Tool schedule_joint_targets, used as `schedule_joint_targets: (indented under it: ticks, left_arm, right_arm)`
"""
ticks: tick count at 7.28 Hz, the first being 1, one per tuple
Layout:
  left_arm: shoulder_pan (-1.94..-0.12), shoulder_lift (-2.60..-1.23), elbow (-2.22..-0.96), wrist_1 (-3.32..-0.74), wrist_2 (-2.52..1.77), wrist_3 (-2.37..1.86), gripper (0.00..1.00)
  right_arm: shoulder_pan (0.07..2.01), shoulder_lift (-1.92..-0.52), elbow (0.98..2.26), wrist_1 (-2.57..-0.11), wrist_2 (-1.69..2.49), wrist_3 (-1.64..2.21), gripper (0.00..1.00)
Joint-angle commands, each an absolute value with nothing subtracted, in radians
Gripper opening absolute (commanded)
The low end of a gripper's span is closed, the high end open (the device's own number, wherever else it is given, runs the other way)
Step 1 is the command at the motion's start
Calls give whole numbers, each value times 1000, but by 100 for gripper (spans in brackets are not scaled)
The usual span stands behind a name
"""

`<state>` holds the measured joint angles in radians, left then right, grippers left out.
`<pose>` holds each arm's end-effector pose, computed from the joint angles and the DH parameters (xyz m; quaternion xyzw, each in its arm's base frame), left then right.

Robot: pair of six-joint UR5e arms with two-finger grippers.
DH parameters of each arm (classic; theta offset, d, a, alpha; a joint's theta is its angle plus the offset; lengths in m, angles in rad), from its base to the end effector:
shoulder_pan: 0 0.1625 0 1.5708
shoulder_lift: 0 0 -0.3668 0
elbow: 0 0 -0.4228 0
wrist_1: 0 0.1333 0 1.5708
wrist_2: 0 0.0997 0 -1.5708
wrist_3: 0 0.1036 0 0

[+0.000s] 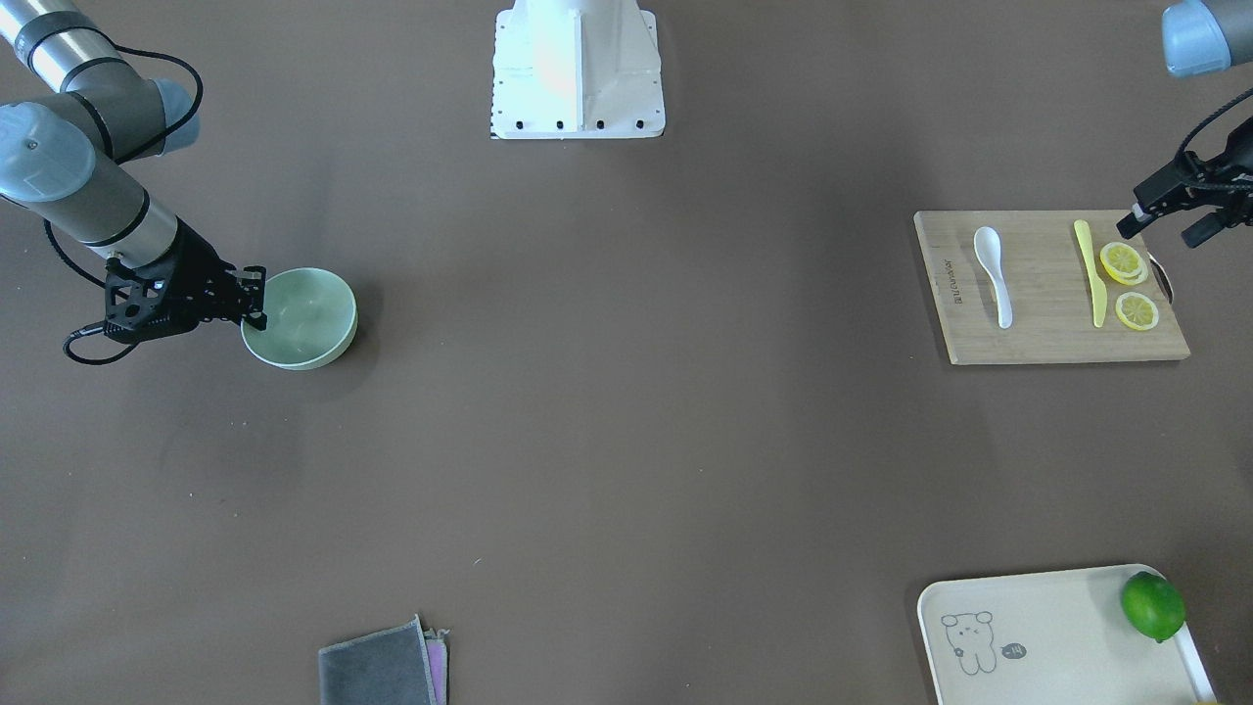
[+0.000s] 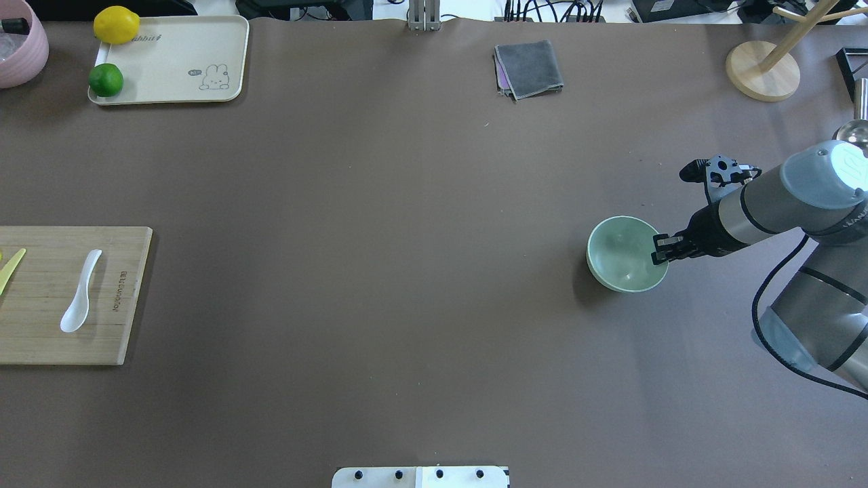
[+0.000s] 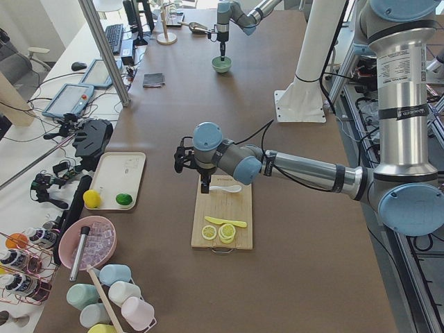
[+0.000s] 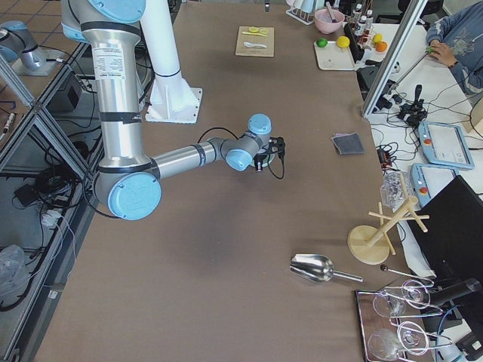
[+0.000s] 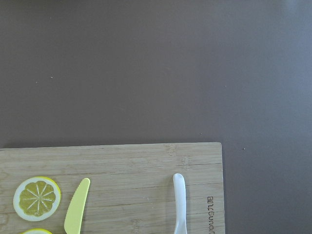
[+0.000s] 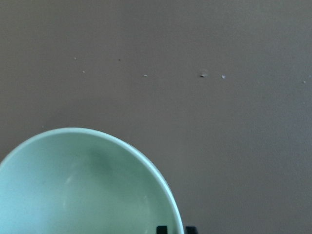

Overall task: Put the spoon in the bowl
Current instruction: 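Slide the bowl to table center with right gripper while left reaches to spoon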

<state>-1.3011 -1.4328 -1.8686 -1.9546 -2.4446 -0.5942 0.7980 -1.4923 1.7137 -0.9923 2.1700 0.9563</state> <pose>0.0778 -0.4834 0.4639 0.0503 0.4720 -0.0289 0.8797 -0.3458 -0.4619 0.4234 0.0346 -0.4595 -0.0338 0.8869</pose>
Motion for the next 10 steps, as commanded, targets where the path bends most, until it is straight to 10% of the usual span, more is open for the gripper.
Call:
schedule_joint_targets:
  ticks: [1, 10]
  left_arm:
    - [-1232, -1416, -1876, -1986, -2405, -713, 97]
    - [-939, -1506, -1753, -2020, -2214, -861, 73]
  right_arm:
    - [799, -1448, 1721, -999, 2195, 1058, 0]
    - [534, -1098, 1709, -1181, 1990, 1411, 0]
